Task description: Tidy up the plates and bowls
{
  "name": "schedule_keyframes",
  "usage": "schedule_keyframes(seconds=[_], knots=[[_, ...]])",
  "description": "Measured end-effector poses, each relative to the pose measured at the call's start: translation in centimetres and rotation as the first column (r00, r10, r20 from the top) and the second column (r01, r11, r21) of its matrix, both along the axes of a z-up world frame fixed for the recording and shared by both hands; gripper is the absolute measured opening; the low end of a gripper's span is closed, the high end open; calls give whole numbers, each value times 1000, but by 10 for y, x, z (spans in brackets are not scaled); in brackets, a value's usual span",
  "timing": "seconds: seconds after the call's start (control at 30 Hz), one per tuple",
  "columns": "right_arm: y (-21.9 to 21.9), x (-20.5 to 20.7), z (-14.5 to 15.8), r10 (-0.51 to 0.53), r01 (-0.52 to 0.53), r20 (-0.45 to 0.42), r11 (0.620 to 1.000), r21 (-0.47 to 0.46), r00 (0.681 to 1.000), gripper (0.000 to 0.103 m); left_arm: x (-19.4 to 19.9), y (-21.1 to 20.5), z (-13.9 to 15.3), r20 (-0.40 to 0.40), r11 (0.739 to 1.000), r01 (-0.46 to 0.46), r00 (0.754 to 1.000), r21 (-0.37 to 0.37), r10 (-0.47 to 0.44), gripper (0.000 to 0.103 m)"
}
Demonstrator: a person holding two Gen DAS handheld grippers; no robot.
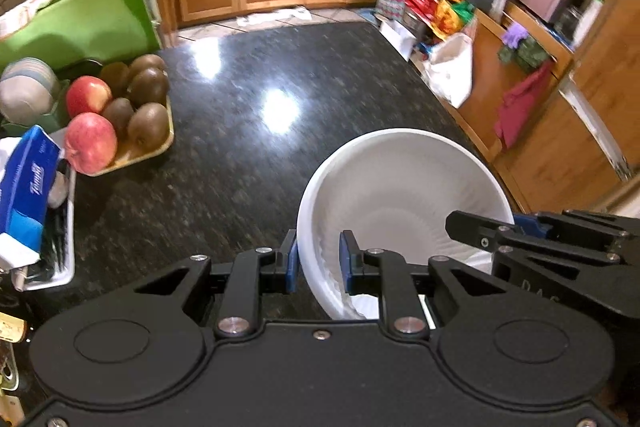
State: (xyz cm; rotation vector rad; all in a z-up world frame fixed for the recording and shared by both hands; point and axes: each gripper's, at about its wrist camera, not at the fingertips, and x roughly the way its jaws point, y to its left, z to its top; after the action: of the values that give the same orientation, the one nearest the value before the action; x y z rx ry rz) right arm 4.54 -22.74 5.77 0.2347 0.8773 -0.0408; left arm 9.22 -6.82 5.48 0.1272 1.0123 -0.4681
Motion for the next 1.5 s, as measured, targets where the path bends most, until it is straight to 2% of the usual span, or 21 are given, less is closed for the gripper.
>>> schedule_keyframes(seconds=[0.33, 0.63, 1.0, 1.5], knots=[[-1, -42, -12, -109, 108, -30, 994, -8, 994, 20, -35, -14, -19, -57, 996, 92, 994, 2, -91, 27], [-12, -64, -32, -145, 145, -71, 989, -6, 987, 20, -49, -28, -36, -92, 993, 117, 989, 21, -114, 27], [-16, -62, -55, -114, 113, -110, 993, -16, 987, 20, -51, -36, -56, -113, 994, 89, 990, 63, -82, 27], [-27, -53, -63, -68, 64, -122, 997, -33, 990, 23, -47, -43, -58, -88, 994, 70, 994, 78, -63, 27]])
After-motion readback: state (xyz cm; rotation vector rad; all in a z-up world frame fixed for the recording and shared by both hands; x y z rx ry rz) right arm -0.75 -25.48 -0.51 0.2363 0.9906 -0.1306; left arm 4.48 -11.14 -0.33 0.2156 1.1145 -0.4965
